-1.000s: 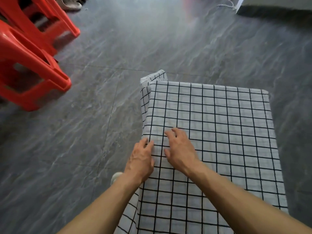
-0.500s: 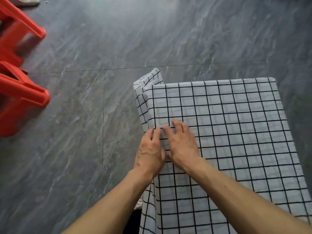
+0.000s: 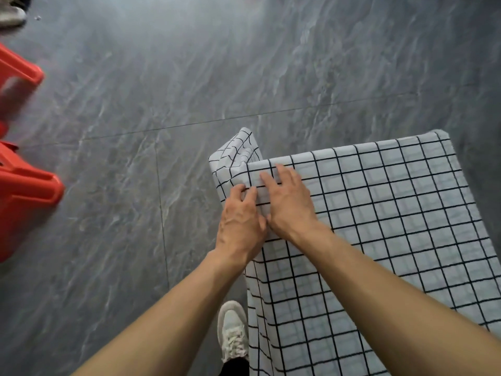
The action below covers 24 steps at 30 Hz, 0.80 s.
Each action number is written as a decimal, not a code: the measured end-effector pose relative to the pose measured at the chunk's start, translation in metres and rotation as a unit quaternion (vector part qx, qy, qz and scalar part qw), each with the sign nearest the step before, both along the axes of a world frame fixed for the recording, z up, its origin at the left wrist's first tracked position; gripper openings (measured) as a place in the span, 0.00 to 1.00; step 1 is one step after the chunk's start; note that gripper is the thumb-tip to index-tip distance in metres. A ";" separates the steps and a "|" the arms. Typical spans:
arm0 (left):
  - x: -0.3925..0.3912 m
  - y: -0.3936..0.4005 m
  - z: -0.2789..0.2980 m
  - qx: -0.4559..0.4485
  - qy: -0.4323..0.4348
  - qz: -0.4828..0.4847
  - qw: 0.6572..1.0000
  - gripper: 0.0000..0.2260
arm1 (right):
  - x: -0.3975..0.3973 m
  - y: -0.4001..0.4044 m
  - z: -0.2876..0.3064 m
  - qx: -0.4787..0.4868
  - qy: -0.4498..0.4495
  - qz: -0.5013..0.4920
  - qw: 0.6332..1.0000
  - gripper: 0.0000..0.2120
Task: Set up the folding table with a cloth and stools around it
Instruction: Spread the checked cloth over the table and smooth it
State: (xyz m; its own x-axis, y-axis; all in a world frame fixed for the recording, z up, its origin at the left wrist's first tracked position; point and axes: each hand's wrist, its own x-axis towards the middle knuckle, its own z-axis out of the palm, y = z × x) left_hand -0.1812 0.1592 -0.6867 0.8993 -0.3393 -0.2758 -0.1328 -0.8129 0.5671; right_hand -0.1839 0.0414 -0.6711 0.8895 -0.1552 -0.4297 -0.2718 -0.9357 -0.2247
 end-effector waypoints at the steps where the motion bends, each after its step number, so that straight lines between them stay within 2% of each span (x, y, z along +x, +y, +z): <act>1: 0.005 0.000 -0.001 -0.003 0.003 -0.002 1.000 0.21 | 0.001 0.000 -0.004 -0.006 0.002 -0.001 1.000 0.37; 5: 0.021 -0.005 -0.005 0.004 0.010 -0.014 1.000 0.22 | 0.002 0.002 -0.014 -0.028 0.004 -0.004 1.000 0.40; 9: 0.041 -0.005 -0.004 0.024 0.043 0.019 0.999 0.30 | 0.007 0.005 -0.015 -0.041 0.014 -0.006 0.999 0.40; 14: 0.074 0.001 -0.006 0.029 0.018 0.077 0.996 0.20 | 0.006 0.004 -0.010 -0.042 0.024 0.006 0.999 0.42; 16: 0.086 0.005 -0.011 0.057 0.020 0.030 0.998 0.23 | 0.006 0.003 -0.008 -0.030 0.025 0.000 0.999 0.42; 19: 0.105 0.008 -0.018 0.122 -0.011 -0.122 0.985 0.24 | 0.007 0.003 -0.004 -0.015 0.029 -0.004 0.999 0.42; 22: 0.120 0.008 -0.029 0.133 -0.030 -0.193 0.972 0.18 | 0.008 0.003 -0.002 -0.009 0.033 -0.007 0.999 0.41; 24: 0.124 0.009 -0.032 0.095 -0.057 -0.200 0.973 0.10 | 0.009 0.003 -0.002 -0.008 0.032 -0.007 0.999 0.42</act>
State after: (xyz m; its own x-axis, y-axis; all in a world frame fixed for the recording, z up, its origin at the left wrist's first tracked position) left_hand -0.0568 0.1685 -0.7190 0.7337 -0.6218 -0.2740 -0.5140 -0.7716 0.3748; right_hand -0.1753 0.0440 -0.6727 0.8578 -0.1753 -0.4831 -0.2990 -0.9348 -0.1917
